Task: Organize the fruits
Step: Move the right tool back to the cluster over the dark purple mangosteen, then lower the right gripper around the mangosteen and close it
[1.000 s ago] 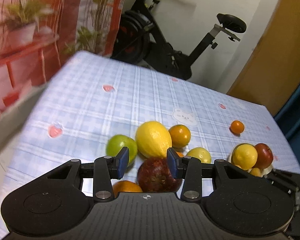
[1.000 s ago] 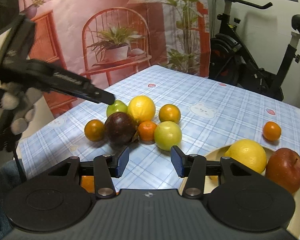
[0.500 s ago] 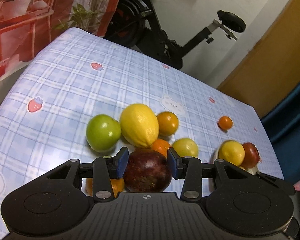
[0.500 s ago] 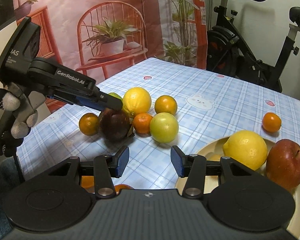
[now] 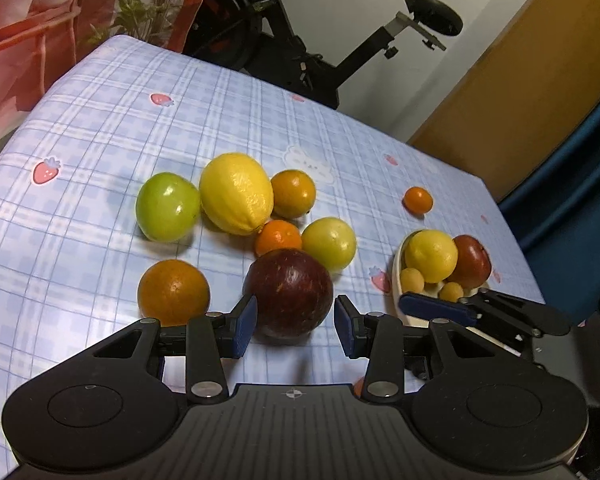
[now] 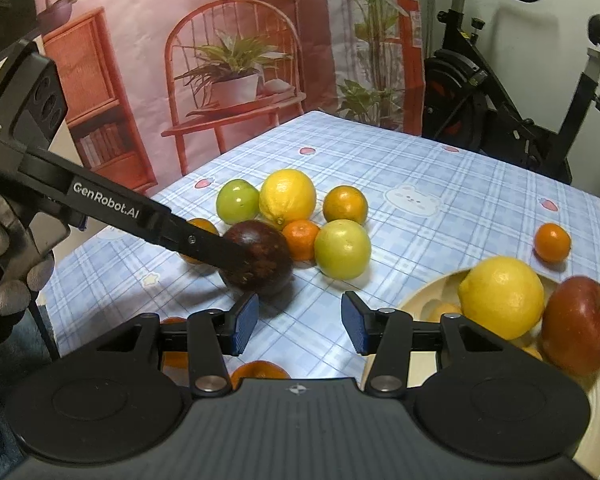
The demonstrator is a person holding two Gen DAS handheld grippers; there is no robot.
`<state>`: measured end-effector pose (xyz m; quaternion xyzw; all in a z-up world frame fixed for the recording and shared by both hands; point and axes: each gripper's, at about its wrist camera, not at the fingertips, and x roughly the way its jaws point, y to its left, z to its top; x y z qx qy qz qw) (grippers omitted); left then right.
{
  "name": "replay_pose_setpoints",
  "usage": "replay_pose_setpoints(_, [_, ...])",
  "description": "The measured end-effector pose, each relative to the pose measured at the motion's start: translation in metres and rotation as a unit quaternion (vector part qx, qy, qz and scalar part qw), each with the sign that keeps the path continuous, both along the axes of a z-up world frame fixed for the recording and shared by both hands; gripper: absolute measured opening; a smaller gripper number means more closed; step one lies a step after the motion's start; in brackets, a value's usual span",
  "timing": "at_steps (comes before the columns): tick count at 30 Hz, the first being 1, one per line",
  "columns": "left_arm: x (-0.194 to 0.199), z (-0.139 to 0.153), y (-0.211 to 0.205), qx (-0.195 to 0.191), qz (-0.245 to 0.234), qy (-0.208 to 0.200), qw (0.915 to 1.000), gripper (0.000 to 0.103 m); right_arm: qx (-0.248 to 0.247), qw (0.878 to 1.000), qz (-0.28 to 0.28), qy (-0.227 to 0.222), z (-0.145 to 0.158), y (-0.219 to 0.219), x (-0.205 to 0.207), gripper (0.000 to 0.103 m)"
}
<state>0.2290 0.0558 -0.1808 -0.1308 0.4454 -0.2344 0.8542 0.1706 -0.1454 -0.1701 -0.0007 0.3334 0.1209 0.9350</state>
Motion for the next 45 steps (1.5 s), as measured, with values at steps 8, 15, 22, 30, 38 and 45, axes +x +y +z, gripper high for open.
replay_pose_setpoints(8, [0.008, 0.016, 0.017, -0.028, 0.034, -0.024, 0.9987, 0.044, -0.013, 0.999, 0.048, -0.009, 0.007, 0.023, 0.030, 0.053])
replay_pose_setpoints(15, [0.012, 0.019, 0.026, -0.030, 0.057, -0.025, 0.9976, 0.044, -0.063, 0.993, 0.097, 0.002, 0.000, 0.061, 0.070, 0.054])
replay_pose_setpoints(22, [0.013, 0.014, 0.025, -0.018, 0.056, -0.021, 0.9980, 0.044, -0.057, 0.993, 0.102, -0.002, -0.004, 0.056, 0.057, 0.045])
replay_pose_setpoints(30, [0.011, 0.008, 0.011, 0.009, 0.031, -0.014, 0.9994, 0.044, -0.060, 0.991, 0.117, -0.010, -0.003, 0.055, 0.034, 0.043])
replay_pose_setpoints(38, [0.001, 0.008, 0.015, 0.022, 0.029, -0.021, 0.9991, 0.044, -0.054, 0.992, 0.118, -0.001, -0.008, 0.057, 0.029, 0.039])
replay_pose_setpoints(45, [0.000, 0.009, 0.021, 0.018, 0.034, -0.024, 0.9990, 0.043, -0.037, 0.996, 0.084, 0.007, -0.009, 0.046, 0.036, 0.066])
